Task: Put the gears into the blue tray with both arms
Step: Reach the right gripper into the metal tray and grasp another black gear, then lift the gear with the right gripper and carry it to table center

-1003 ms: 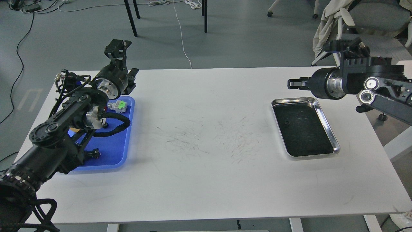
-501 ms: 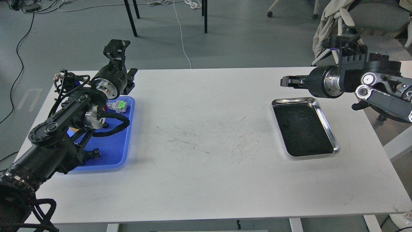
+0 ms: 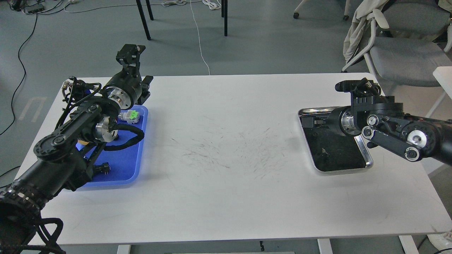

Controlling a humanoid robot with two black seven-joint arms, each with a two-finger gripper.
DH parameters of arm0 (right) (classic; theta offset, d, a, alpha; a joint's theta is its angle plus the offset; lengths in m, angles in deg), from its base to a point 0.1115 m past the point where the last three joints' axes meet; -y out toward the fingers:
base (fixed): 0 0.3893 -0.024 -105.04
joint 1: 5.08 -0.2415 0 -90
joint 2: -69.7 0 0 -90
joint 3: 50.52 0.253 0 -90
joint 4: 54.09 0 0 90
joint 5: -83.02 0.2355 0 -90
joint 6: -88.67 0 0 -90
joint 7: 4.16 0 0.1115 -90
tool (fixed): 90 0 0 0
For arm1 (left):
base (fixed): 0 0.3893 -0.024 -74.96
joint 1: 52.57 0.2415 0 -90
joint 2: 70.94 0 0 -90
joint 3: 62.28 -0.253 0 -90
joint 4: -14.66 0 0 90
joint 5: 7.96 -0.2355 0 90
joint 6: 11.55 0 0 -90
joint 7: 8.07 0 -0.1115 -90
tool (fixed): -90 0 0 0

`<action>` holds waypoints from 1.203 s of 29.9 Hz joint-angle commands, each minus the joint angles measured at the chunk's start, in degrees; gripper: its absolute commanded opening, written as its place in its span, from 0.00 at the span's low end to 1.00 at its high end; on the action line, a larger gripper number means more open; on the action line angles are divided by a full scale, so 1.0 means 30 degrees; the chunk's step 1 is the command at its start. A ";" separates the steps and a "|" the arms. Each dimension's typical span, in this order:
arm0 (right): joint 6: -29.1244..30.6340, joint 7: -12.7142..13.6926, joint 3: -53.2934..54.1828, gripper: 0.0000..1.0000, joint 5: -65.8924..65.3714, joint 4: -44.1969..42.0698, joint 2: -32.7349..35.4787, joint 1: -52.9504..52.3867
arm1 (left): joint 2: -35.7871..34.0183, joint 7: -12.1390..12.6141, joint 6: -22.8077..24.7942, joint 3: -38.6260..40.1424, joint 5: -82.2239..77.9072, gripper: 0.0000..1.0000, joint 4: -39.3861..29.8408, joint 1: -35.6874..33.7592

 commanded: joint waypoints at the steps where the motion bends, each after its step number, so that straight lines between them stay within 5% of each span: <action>1: -0.0019 0.0006 0.0001 0.96 -0.0475 -0.0674 -0.0576 0.0140 | 0.0037 0.0000 0.0003 -0.0079 0.0000 0.99 0.0000 -0.0001; 27: -0.0840 -0.0082 0.0001 0.89 -0.1151 -0.1847 -0.1397 0.1254 | -0.0051 0.0000 0.0003 -0.0079 0.0000 0.99 0.0000 -0.0059; 36: -0.0723 -0.0082 -0.0553 0.64 -0.1210 -0.1876 -0.1602 0.1078 | -0.0139 0.0000 0.0003 -0.0079 0.0000 0.99 0.0000 -0.0118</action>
